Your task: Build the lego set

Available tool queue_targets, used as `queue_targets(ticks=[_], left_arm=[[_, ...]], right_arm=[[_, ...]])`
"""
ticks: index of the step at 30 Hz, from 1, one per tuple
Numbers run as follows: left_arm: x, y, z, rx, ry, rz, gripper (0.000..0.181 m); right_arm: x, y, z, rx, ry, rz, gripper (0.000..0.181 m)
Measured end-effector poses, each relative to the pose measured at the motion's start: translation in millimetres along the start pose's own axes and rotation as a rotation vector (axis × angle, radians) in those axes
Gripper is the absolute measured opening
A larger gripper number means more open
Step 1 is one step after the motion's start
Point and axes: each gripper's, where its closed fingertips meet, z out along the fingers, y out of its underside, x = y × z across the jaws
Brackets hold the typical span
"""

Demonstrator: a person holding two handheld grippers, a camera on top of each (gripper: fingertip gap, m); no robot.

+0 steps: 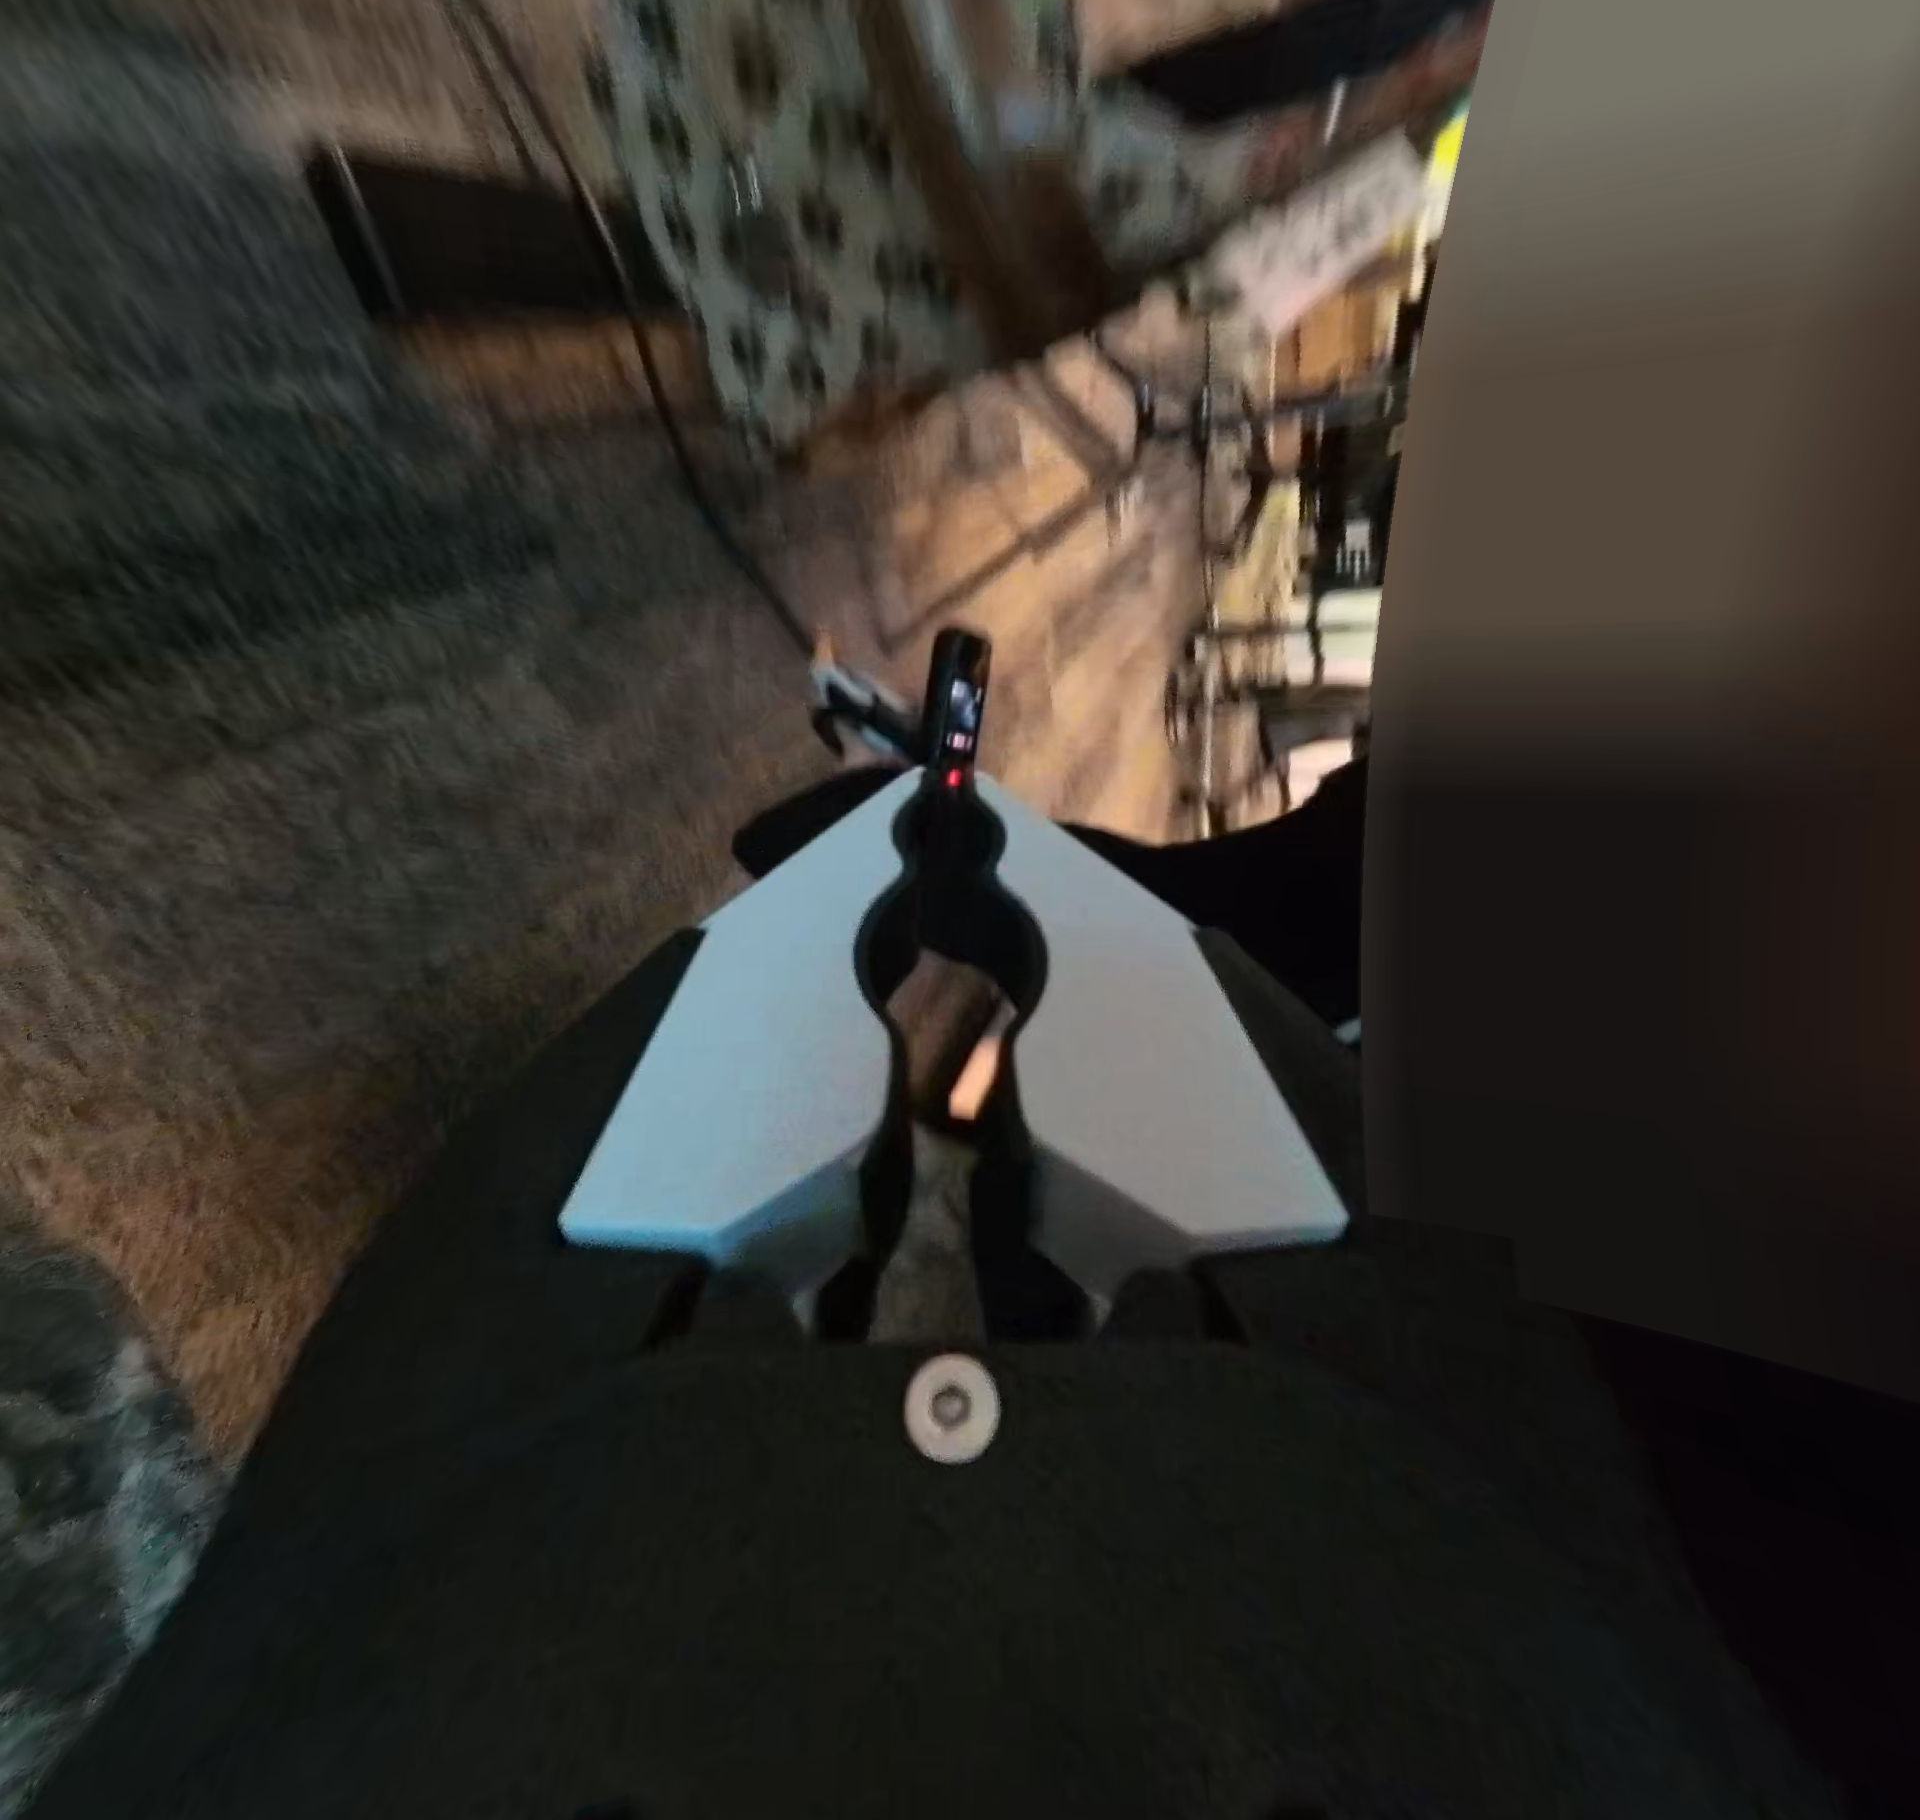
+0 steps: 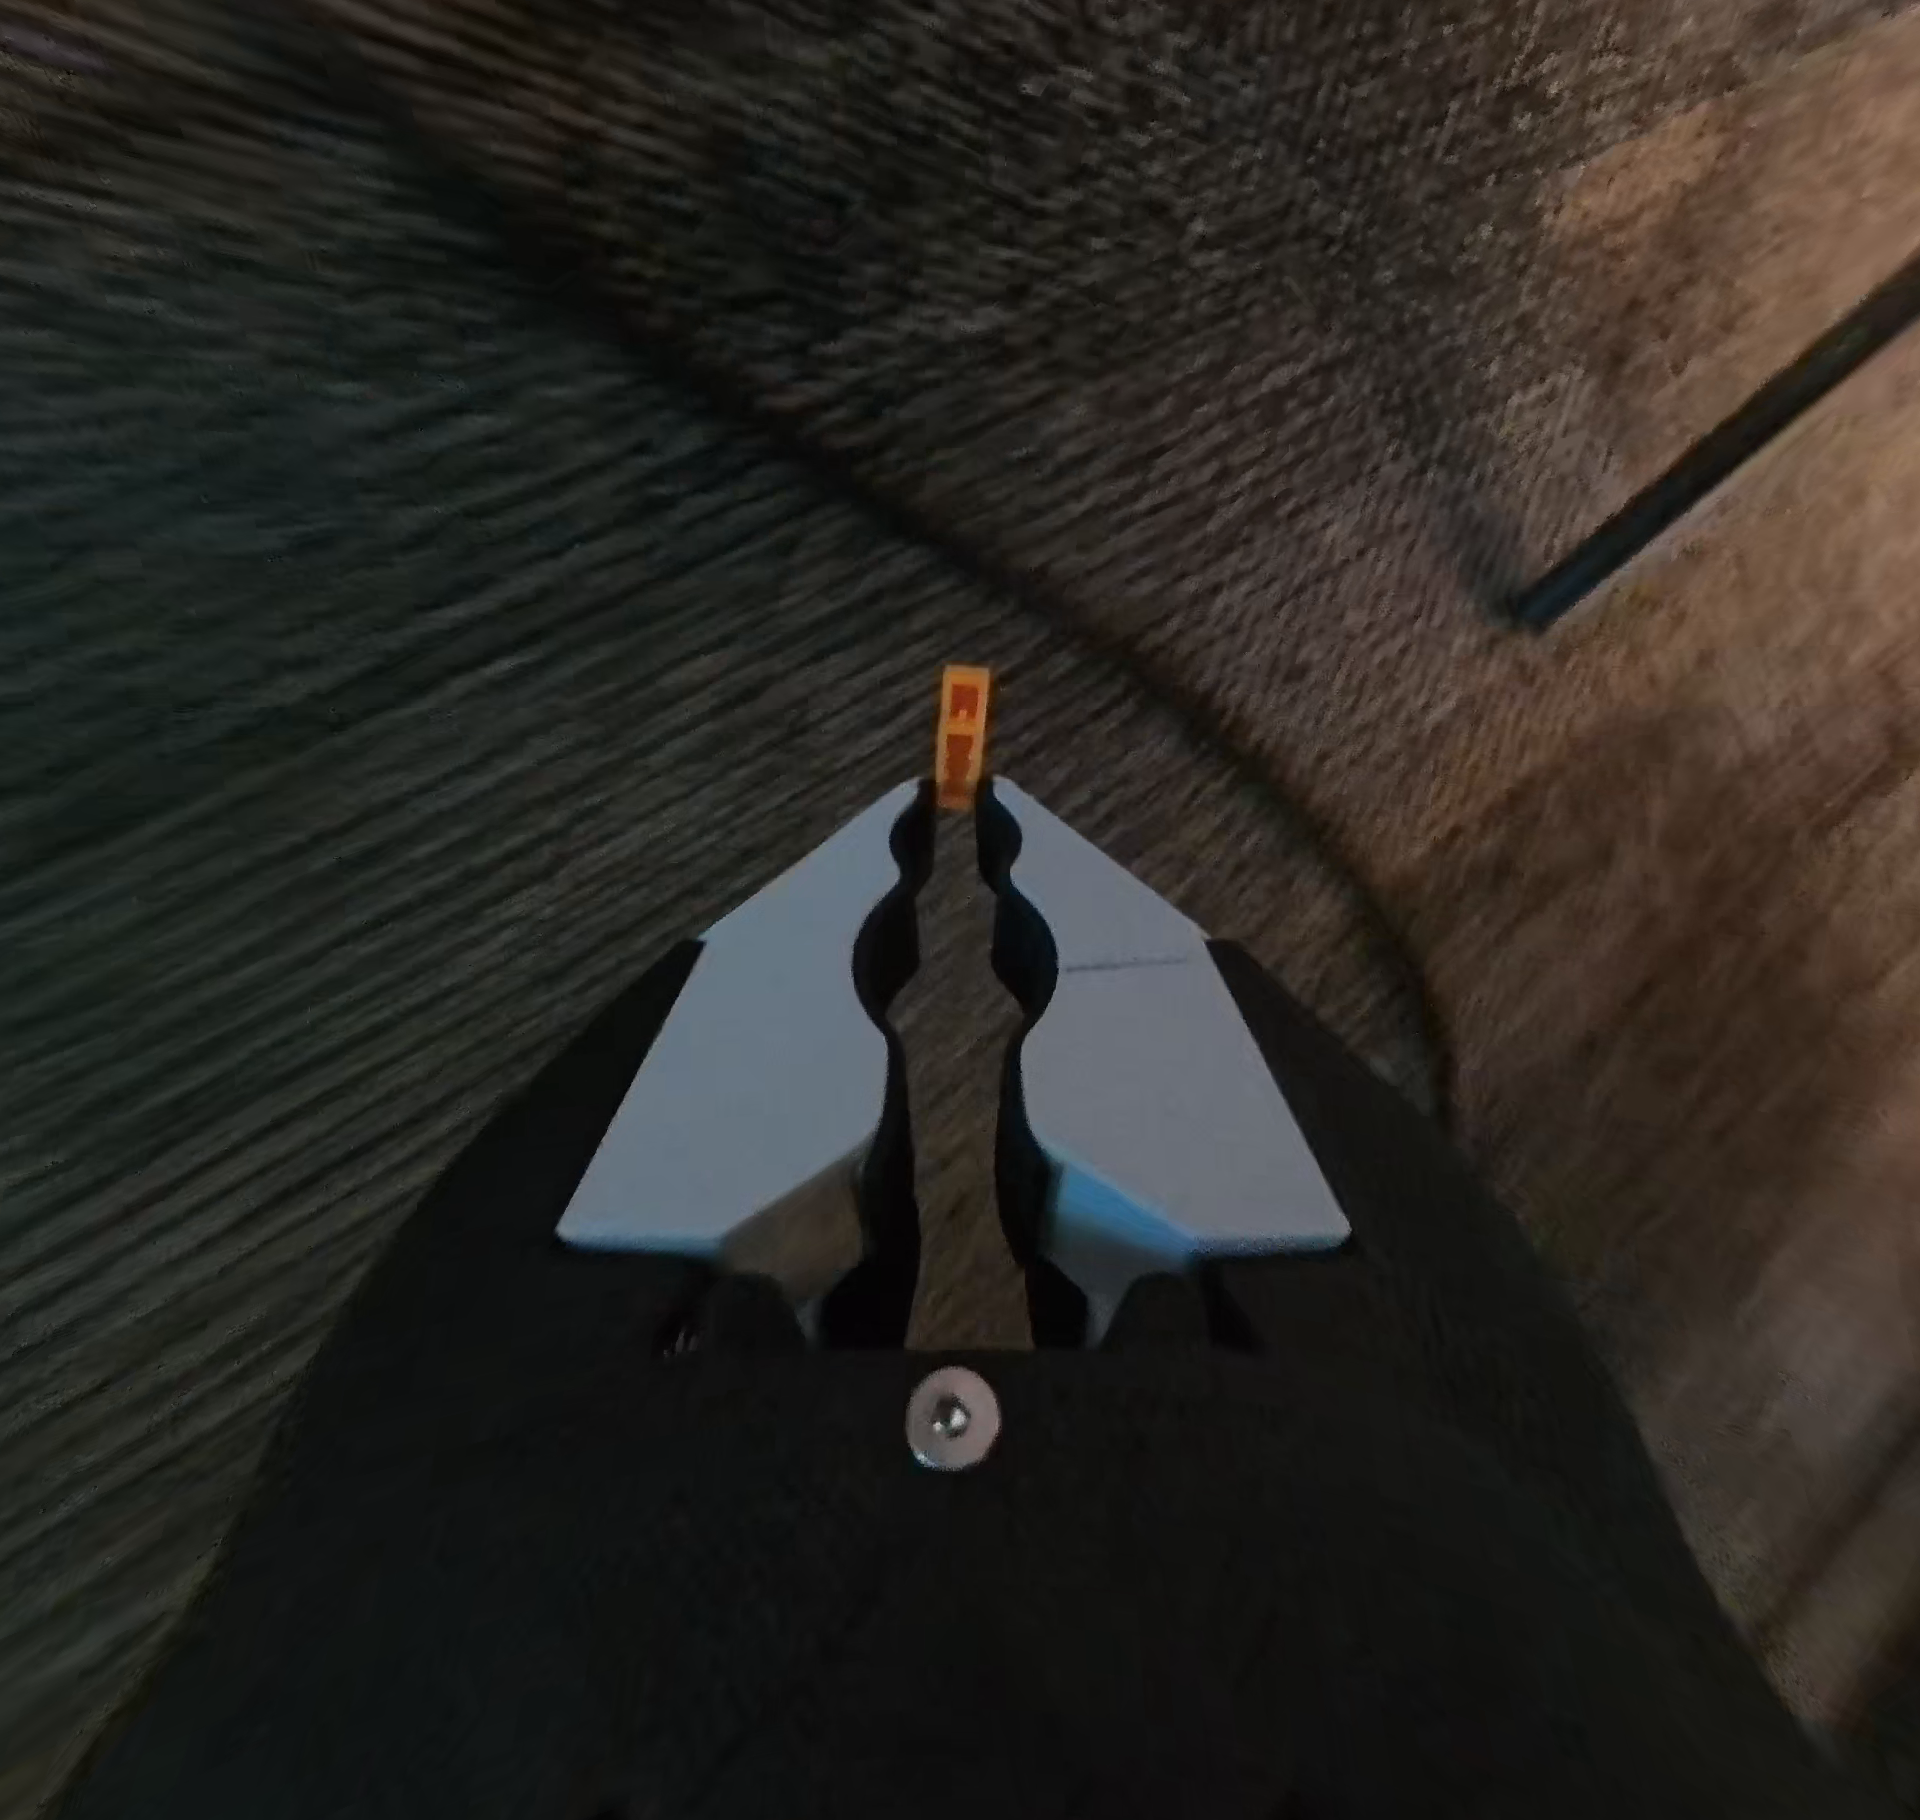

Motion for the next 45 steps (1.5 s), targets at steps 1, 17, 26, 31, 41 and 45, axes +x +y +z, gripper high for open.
queue_targets(ticks=[1,17,26,31,41,45], left_arm=[[0.7,8.9,1.4,-0.033,0.006,0.016,0.002],[-34.5,69.6,9.9,-0.552,-0.232,0.472,0.010],[-40.1,89.8,-43.4,-0.609,-0.336,0.743,0.004],[21.2,16.4,-21.9,-0.190,-0.256,0.795,0.002],[237.2,-7.3,-119.4,0.244,0.195,0.956,0.008],[305.4,23.3,-174.8,0.260,0.315,1.085,0.011]], right_arm=[[-13.8,1.8,-22.7,0.004,-0.022,0.028,0.006],[-172.6,-66.1,-398.9,0.031,-0.281,0.279,0.006],[-230.1,-150.4,-564.9,0.240,-0.682,-0.159,0.007],[-216.9,-171.6,-643.8,0.563,-0.759,-0.383,0.007],[-85.3,-157.1,-847.2,0.879,-0.328,-0.187,0.007],[-34.0,-122.8,-918.9,0.899,-0.126,-0.099,0.006]])
